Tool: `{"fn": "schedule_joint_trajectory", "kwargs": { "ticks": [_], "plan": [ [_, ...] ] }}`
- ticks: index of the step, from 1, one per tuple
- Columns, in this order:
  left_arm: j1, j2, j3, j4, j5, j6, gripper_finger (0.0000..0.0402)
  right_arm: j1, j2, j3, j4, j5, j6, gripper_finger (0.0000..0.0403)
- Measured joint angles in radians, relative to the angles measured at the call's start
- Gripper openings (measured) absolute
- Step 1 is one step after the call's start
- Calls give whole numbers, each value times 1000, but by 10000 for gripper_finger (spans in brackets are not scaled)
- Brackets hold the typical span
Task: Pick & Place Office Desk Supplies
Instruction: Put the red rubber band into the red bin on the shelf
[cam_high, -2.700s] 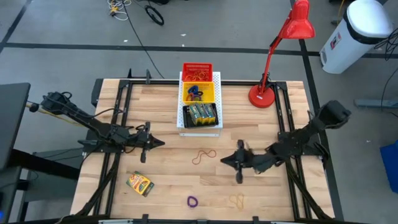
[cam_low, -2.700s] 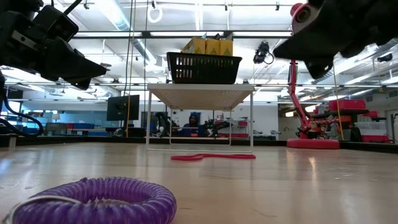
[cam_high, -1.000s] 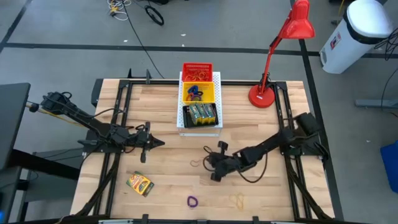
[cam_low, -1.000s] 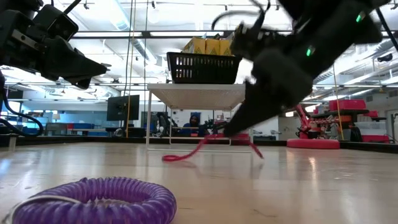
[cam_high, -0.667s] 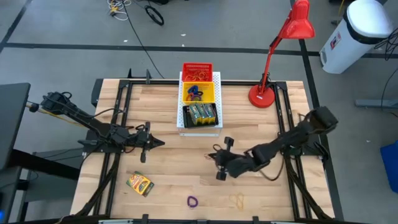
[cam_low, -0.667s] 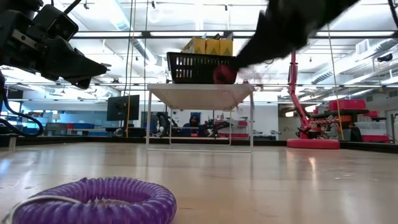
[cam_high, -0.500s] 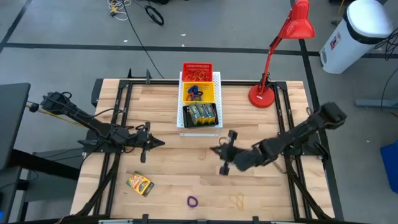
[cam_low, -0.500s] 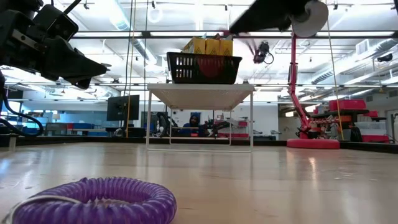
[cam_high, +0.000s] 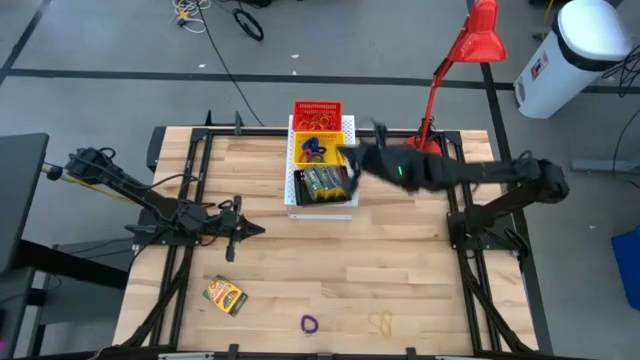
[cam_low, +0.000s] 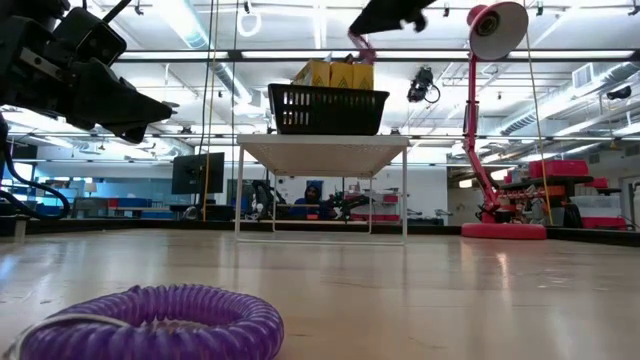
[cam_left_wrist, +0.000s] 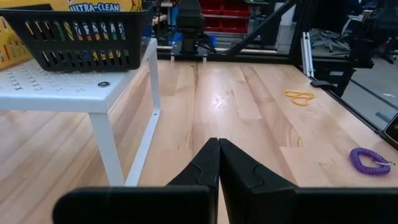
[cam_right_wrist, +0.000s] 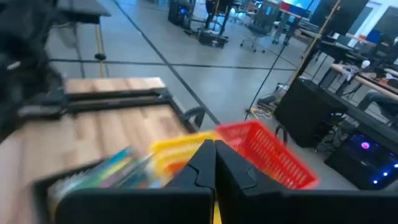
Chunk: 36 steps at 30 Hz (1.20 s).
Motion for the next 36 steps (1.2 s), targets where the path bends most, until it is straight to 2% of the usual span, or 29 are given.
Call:
{"fn": "schedule_joint_trajectory", "kwargs": {
  "ticks": [6, 10, 17, 21, 29, 36],
  "plan": [
    [0, 0, 0, 0, 0, 0, 9, -231, 124, 214, -70, -210, -49, 2],
    [0, 0, 0, 0, 0, 0, 9, -334, 249, 359, -161, -334, -51, 2],
    [0, 0, 0, 0, 0, 0, 9, -363, 363, 513, -167, -366, -98, 2],
    [0, 0, 0, 0, 0, 0, 9, -417, 410, 559, -171, -409, -85, 2],
    [0, 0, 0, 0, 0, 0, 9, -530, 536, 563, -166, -517, -42, 2],
    [0, 0, 0, 0, 0, 0, 9, -559, 594, 563, -169, -539, -41, 2]
  ]
}}
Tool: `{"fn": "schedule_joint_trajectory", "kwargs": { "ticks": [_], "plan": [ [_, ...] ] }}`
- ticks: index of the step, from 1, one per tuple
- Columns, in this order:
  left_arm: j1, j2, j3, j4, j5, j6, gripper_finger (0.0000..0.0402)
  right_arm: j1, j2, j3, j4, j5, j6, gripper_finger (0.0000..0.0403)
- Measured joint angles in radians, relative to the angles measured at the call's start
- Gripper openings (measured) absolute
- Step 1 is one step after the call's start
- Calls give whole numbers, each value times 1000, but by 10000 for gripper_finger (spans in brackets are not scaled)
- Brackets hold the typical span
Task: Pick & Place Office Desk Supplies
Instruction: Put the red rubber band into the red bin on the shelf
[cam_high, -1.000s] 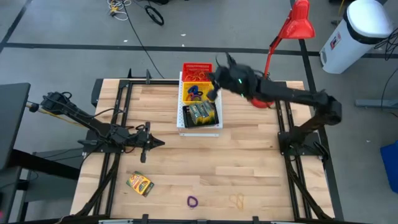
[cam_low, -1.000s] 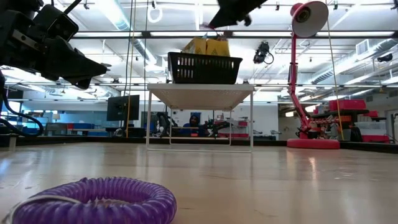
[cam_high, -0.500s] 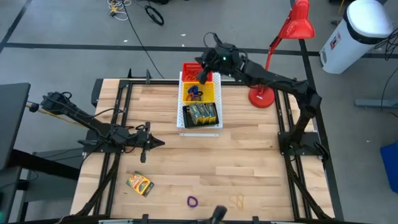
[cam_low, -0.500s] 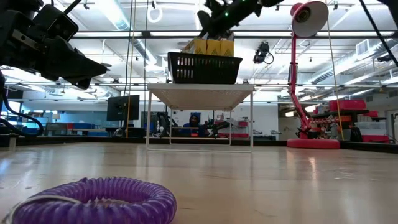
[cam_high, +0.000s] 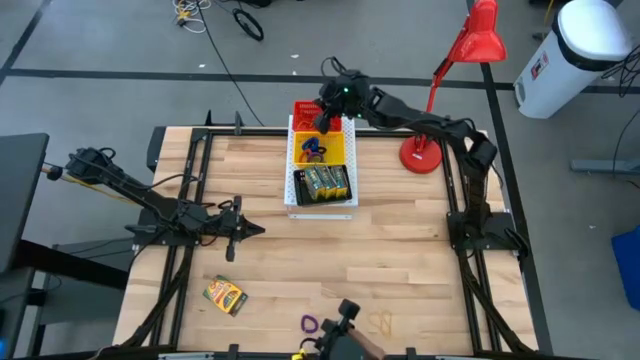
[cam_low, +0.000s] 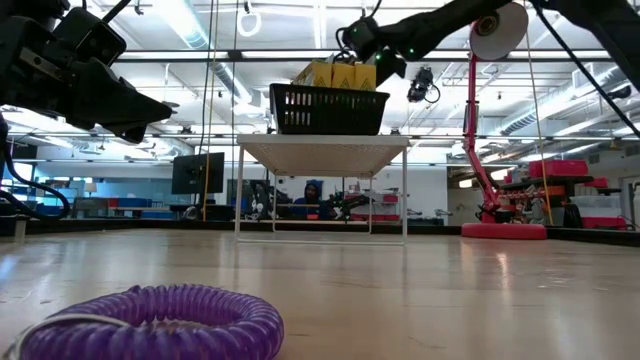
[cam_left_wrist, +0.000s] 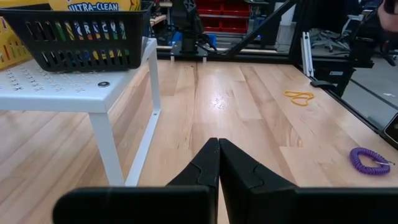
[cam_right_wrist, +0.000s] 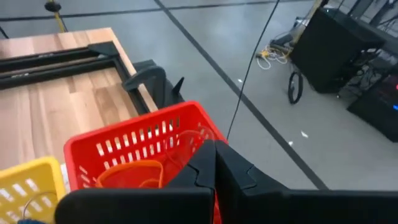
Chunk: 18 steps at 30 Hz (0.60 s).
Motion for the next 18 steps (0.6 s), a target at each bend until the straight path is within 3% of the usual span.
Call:
{"fn": "schedule_joint_trajectory", "kwargs": {
  "ticks": [4, 18],
  "plan": [
    [0, 0, 0, 0, 0, 0, 9, 0, 11, 0, 1, 0, 1, 10],
    [0, 0, 0, 0, 0, 0, 9, 28, -2, 0, -2, 1, 20, 118]
  ]
}}
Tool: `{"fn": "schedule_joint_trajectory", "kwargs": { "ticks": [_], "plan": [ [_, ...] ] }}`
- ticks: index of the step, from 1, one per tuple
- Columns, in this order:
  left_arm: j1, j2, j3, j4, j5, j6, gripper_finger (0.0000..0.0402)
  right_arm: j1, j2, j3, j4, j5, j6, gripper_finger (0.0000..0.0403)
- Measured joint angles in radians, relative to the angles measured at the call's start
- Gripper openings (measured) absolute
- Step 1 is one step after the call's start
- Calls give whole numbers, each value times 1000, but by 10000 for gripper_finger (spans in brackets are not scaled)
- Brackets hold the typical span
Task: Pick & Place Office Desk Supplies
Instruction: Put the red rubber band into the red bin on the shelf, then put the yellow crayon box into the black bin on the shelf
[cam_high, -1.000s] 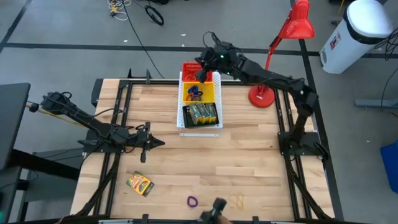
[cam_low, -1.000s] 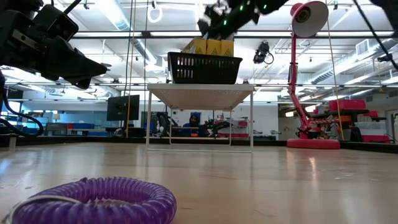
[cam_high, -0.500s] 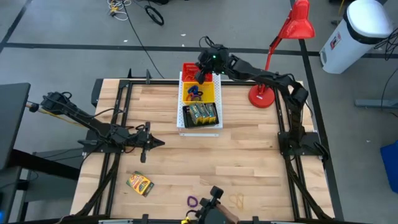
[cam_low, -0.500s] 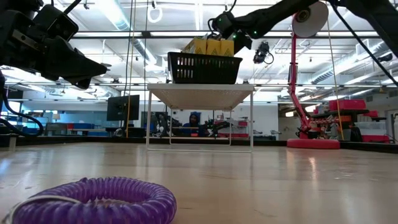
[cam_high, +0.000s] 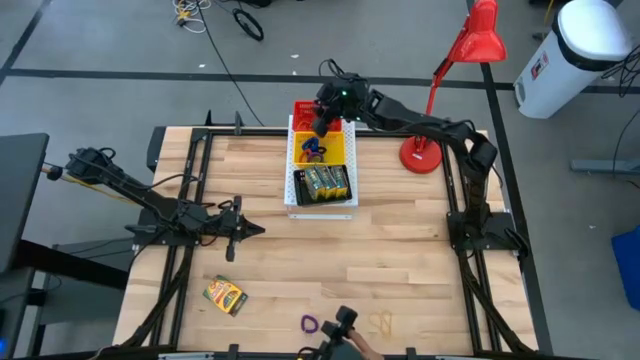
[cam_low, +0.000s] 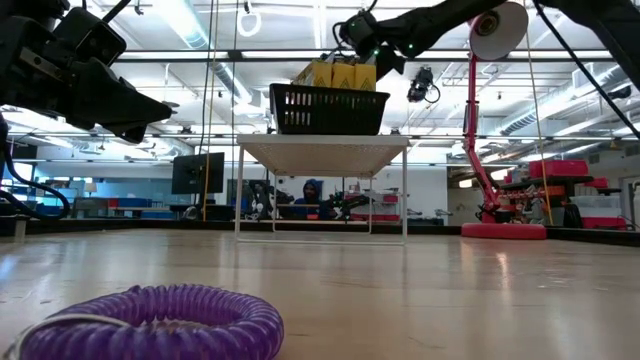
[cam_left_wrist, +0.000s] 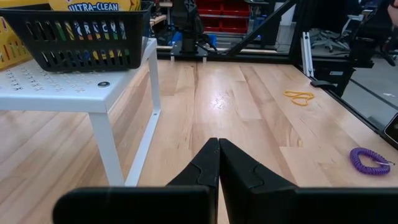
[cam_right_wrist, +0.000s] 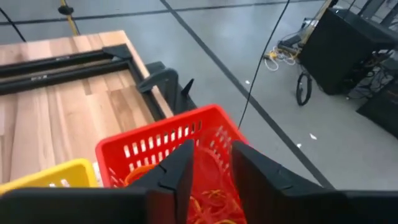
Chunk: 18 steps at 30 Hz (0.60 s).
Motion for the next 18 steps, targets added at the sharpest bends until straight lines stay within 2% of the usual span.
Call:
{"fn": "schedule_joint_trajectory", "kwargs": {
  "ticks": [7, 18],
  "plan": [
    [0, 0, 0, 0, 0, 0, 9, 4, -17, 0, -28, 31, -6, 153],
    [0, 0, 0, 0, 0, 0, 9, -6, -27, 0, -89, 60, 143, 275]
  ]
}}
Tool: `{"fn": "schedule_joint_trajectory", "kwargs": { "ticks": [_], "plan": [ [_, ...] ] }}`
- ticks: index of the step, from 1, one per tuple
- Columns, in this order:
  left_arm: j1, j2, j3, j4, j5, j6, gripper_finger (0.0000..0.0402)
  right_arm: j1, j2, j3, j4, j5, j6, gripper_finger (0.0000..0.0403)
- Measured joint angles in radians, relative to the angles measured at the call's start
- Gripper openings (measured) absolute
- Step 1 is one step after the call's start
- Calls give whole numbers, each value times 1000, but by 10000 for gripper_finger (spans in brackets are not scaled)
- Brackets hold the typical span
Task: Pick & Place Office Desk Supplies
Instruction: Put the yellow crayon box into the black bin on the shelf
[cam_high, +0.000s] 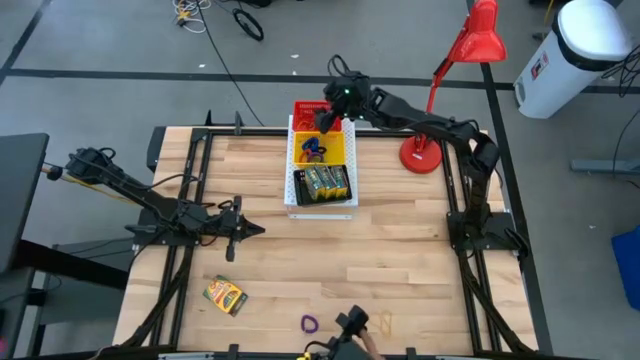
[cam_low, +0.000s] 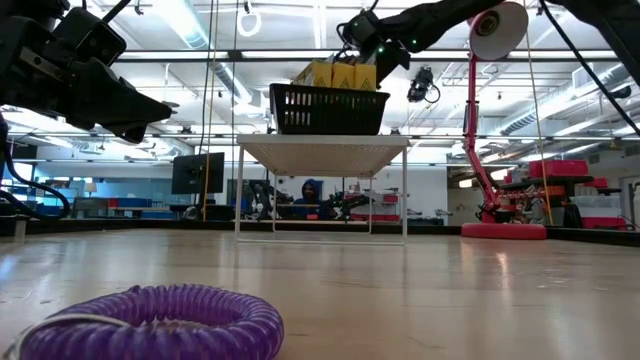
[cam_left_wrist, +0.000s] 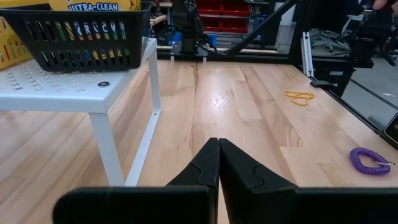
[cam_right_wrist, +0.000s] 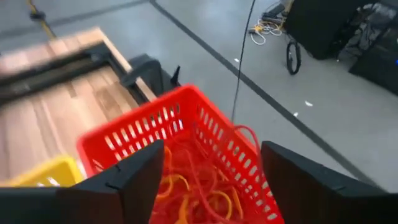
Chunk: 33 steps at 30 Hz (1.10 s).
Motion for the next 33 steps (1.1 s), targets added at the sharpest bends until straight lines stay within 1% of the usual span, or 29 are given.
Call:
{"fn": "schedule_joint_trajectory", "kwargs": {
  "ticks": [4, 9, 12, 14, 17, 19, 21, 23, 24, 26, 29, 30, 31, 33],
  "plan": [
    [0, 0, 0, 0, 0, 0, 9, -10, -19, 0, 4, -69, 127, 290],
    [0, 0, 0, 0, 0, 0, 9, -23, -37, 0, -2, -139, 295, 285],
    [0, 0, 0, 0, 0, 0, 9, -34, -52, 0, -15, -166, 363, 282],
    [0, 0, 0, 0, 0, 0, 9, -39, -62, 0, -32, -168, 361, 282],
    [0, 0, 0, 30, 0, 8, 9, -39, -96, 0, -79, -168, 272, 279],
    [0, 0, 0, 54, 0, 8, 9, -25, -139, 0, -125, -163, 222, 266],
    [0, 0, 0, 86, 0, 8, 9, 6, -191, 0, -195, -109, 148, 240],
    [0, 0, 0, 101, 0, 6, 9, 49, -245, -21, -245, -34, 74, 199],
    [0, 0, 0, 105, 0, 5, 9, 71, -276, -49, -245, -14, 51, 175],
    [0, 0, 0, 112, 0, 5, 9, 108, -341, -142, -215, -12, 22, 122],
    [8, 0, 0, 115, -6, -2, 9, 161, -455, -338, -107, -11, 1, 37],
    [13, 0, 0, 114, 2, -8, 9, 178, -495, -403, -67, -10, -1, 19],
    [17, 0, 1, 106, 26, -15, 9, 197, -537, -471, -25, -8, -3, 11],
    [19, 7, 18, 32, 98, -15, 9, 242, -622, -597, 38, 22, -6, 15]
  ]
}}
